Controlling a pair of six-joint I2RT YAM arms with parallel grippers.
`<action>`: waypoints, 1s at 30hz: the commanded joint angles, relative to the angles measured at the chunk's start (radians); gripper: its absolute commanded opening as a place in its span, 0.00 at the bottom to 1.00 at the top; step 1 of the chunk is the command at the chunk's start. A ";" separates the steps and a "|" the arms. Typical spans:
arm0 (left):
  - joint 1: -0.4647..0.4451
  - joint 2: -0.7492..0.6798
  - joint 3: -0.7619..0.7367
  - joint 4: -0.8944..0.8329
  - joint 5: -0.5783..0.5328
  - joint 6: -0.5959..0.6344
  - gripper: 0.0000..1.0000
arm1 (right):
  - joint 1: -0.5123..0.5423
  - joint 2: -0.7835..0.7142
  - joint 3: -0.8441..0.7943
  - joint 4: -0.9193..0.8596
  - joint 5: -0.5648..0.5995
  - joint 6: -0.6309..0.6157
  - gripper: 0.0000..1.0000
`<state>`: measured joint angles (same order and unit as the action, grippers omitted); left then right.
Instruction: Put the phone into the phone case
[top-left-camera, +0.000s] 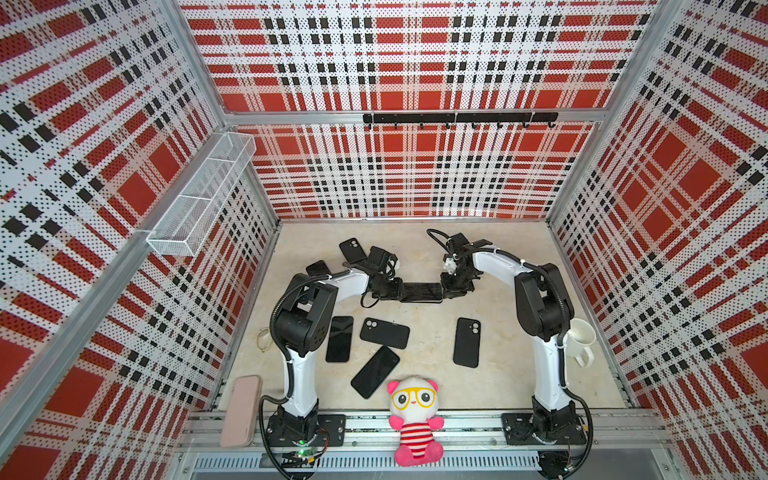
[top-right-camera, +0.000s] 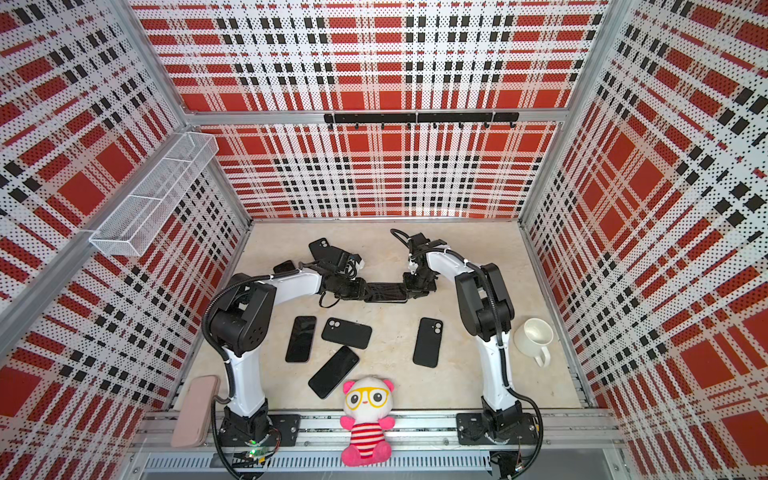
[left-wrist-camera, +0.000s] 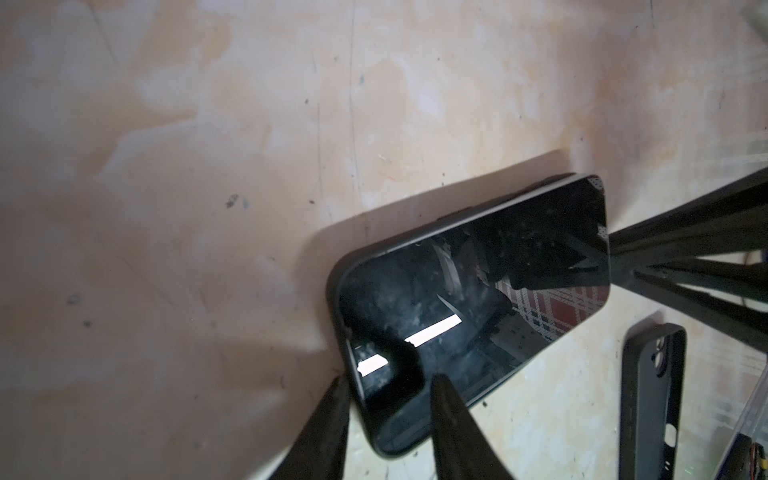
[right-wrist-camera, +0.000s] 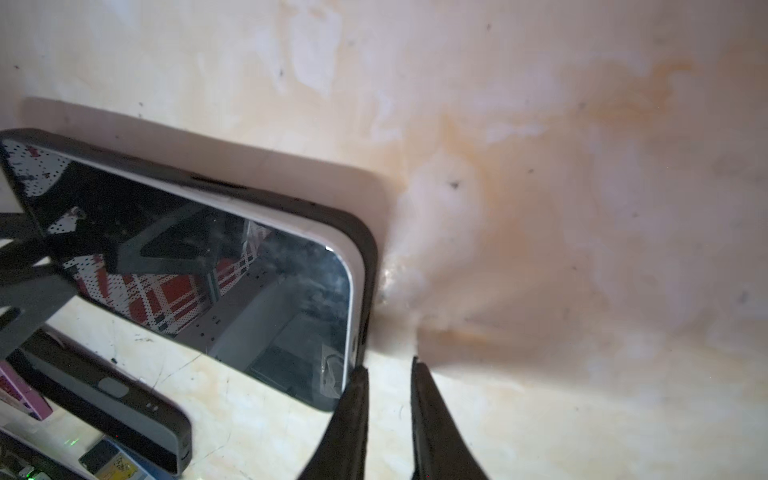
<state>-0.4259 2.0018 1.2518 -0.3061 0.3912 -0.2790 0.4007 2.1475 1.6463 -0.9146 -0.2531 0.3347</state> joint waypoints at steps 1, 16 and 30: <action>0.005 0.028 0.004 -0.028 -0.003 0.021 0.37 | 0.009 -0.052 0.017 0.020 -0.006 0.007 0.23; 0.003 0.028 0.003 -0.024 0.008 0.015 0.37 | 0.042 0.044 -0.037 0.053 -0.025 0.020 0.09; -0.007 0.041 0.001 -0.021 0.020 0.012 0.37 | 0.090 0.128 -0.256 0.174 -0.025 0.072 0.09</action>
<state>-0.4263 2.0029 1.2518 -0.3050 0.3954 -0.2798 0.4255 2.1048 1.5040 -0.7383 -0.2779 0.3962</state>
